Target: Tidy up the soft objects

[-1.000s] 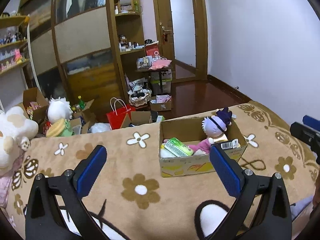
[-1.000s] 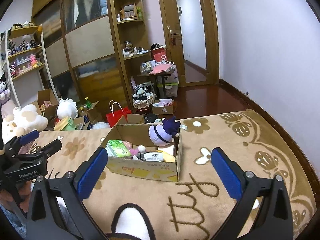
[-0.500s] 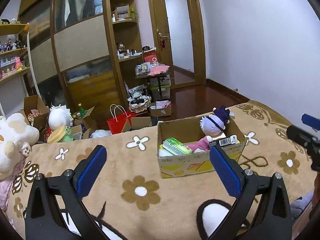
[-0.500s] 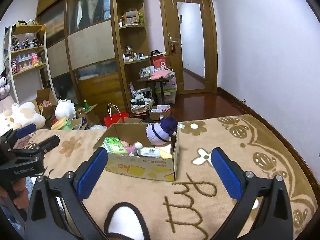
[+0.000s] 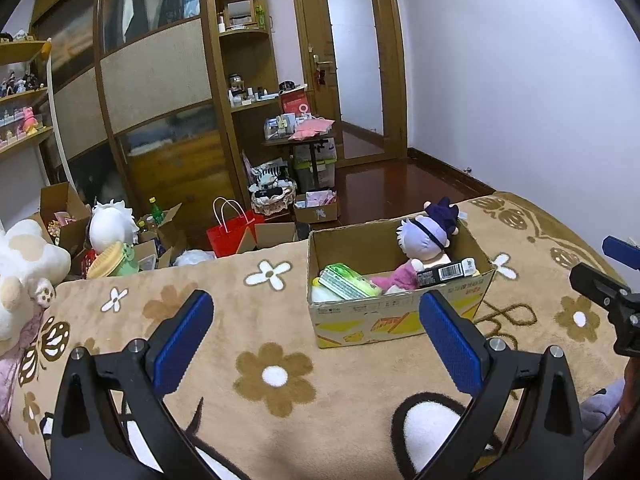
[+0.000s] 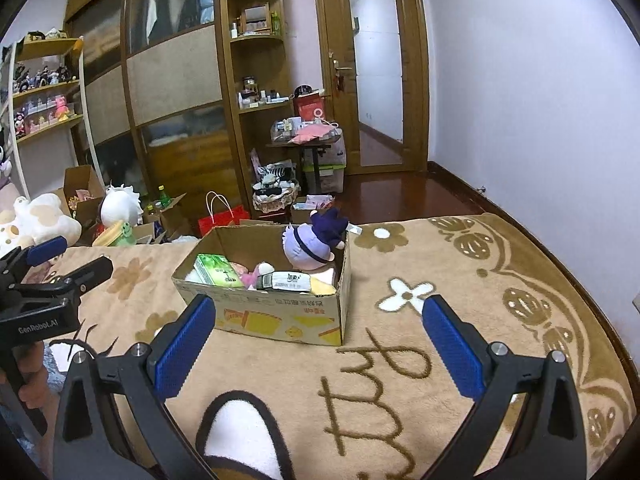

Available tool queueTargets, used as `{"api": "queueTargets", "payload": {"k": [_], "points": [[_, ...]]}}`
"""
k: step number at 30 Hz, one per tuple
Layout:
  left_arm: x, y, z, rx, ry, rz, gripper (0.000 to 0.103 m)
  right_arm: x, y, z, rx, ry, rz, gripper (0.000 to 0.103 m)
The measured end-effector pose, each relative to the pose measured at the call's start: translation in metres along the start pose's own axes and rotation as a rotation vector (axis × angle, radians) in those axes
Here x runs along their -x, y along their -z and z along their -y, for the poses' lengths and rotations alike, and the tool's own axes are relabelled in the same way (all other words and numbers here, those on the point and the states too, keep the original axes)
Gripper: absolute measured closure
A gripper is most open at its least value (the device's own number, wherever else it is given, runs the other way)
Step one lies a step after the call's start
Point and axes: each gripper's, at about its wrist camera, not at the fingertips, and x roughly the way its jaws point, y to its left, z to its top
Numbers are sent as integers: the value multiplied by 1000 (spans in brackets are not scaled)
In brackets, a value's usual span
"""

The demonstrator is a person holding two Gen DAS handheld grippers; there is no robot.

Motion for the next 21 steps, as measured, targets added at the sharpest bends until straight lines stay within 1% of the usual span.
{"api": "queueTargets", "payload": {"k": [10,21], "points": [[1,2,1,-10,-22,11,1,0,1,-1,-2,-2,-2,0],[1,4,3,-19,-17,9,1,0,1,0,-3,-1,1,0]]}}
